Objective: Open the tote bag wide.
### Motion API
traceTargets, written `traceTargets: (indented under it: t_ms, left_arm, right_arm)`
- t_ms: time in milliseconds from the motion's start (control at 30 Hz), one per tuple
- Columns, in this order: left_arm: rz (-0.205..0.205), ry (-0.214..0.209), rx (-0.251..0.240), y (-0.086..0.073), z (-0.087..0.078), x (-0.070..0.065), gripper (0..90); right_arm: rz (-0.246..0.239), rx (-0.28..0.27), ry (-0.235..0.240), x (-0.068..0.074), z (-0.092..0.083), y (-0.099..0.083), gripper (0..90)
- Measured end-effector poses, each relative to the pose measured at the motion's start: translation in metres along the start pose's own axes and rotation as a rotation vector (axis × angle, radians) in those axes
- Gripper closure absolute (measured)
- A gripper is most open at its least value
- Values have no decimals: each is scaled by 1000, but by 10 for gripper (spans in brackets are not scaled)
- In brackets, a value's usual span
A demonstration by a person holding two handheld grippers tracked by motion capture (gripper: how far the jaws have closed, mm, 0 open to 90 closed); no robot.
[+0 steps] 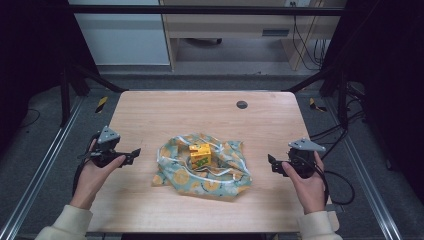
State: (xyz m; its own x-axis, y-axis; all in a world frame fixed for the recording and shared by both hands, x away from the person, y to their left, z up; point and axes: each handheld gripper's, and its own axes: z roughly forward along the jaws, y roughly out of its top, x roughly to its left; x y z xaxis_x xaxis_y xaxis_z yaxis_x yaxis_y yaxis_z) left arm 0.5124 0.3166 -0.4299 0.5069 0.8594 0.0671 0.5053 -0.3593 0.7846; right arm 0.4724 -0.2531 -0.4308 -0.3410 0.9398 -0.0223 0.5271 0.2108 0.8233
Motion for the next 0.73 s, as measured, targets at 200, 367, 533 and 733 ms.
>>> traceTargets:
  t_ms: [200,367,533,733]
  left_arm:
    - [-24,24,67,-10,9,6,69]
    - [-30,9,125,-28,20,2,69]
    - [19,34,176,-37,27,-8,72]
    - [33,41,166,-37,27,-18,75]
  right_arm:
    - [50,72,-24,-5,11,-12,73]
    - [81,149,-25,-2,23,-25,86]
    - [81,213,11,5,29,-36,89]
    - [50,219,-4,12,30,-45,92]
